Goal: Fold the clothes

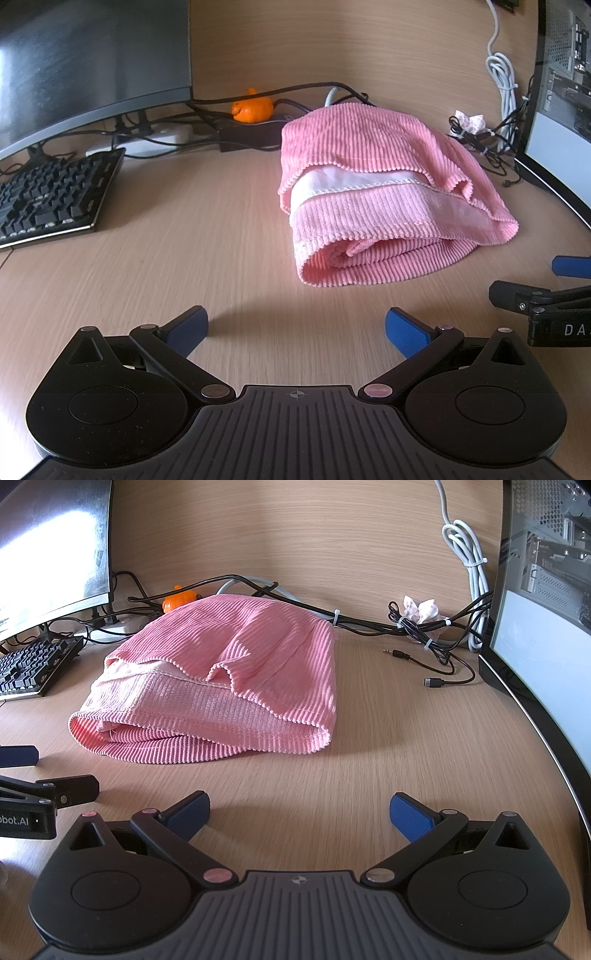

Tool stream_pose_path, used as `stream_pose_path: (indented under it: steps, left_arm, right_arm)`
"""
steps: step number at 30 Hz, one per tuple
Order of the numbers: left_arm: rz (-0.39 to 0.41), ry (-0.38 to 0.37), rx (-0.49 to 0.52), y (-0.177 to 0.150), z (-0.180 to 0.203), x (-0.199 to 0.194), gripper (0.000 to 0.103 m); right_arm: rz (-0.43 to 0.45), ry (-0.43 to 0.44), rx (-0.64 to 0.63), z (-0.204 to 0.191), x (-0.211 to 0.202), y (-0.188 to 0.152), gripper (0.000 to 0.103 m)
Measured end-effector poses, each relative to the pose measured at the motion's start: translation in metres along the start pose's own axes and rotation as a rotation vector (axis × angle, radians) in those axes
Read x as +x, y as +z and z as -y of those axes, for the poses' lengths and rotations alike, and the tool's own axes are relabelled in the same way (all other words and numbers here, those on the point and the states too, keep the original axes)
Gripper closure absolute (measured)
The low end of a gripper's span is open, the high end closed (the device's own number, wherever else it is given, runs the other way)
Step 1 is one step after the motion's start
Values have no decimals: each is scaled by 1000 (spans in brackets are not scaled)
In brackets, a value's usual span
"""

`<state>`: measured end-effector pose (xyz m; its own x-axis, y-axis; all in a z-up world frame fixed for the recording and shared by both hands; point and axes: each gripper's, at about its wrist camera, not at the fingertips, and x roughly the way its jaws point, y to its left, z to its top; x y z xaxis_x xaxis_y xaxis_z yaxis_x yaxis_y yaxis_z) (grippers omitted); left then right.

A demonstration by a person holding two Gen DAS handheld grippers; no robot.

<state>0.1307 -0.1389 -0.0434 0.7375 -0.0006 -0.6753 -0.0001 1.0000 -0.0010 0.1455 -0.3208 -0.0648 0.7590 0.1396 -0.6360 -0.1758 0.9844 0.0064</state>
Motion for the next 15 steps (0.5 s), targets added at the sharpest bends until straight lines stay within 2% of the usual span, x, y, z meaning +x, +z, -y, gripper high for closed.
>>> stream_pose_path:
  steps: [15]
  left_arm:
    - [0,2,-1,0,-1,1,0]
  right_arm:
    - [0,0,0,0,0,0,0]
